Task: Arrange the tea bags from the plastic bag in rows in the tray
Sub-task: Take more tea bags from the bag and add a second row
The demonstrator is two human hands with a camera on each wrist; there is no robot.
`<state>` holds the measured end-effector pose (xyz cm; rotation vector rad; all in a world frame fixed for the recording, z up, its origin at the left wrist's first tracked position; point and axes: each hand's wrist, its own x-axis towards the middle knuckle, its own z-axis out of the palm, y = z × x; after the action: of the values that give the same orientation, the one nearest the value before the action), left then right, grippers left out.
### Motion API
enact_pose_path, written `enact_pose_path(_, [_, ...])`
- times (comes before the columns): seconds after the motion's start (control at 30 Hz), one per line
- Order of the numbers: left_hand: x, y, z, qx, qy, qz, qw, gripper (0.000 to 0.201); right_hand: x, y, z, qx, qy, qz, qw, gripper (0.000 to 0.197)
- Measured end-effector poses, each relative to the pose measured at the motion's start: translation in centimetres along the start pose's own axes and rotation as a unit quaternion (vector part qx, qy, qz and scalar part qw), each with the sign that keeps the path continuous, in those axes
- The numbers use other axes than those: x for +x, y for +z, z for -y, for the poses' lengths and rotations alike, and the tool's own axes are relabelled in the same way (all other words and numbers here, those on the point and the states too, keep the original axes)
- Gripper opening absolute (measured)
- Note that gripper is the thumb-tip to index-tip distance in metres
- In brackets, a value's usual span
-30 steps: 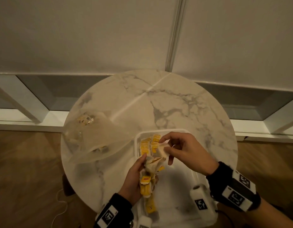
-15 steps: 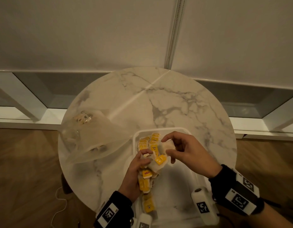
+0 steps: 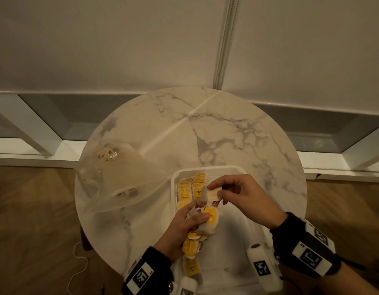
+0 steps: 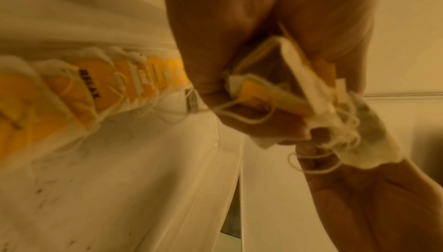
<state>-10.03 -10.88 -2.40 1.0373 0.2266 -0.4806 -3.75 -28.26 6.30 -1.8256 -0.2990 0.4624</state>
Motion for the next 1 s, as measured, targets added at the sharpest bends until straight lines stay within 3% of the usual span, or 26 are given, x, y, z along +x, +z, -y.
enact_pose_path(0.17, [0.1,-0.2,-0.3,-0.009,0.022,-0.022,0.999,0.049,-0.1,-0.7,0.1,-0.001,0.002,-0.005,1.0,0.037])
enact_pose_path(0.3, [-0.2,-0.3,-0.5,0.013,0.05,-0.036,0.998,0.048,-0.1,-0.7,-0.4,-0.016,-0.002,-0.007,1.0,0.039])
enact_pose_path(0.6, [-0.9,-0.5,-0.9,0.054,0.11,-0.04,0.992,0.031,-0.4,-1.3,-0.9,-0.129,-0.044,-0.021,0.99,0.009])
enact_pose_path(0.77, [-1.1,-0.6,-0.9,0.052,0.119,-0.046,0.99,0.035,-0.9,-1.8,-0.8,-0.159,-0.078,-0.009,0.984,0.008])
enact_pose_path(0.9, [-1.1,-0.4,-0.6,0.045,0.108,-0.05,0.992,0.036,-1.1,-1.2,-0.9,-0.053,-0.024,0.057,0.997,0.005])
enact_pose_path(1.0, [-1.0,-0.1,-0.4,0.043,0.106,-0.063,0.991,0.041,-1.0,-0.3,-1.1,0.031,0.026,0.053,0.998,0.007])
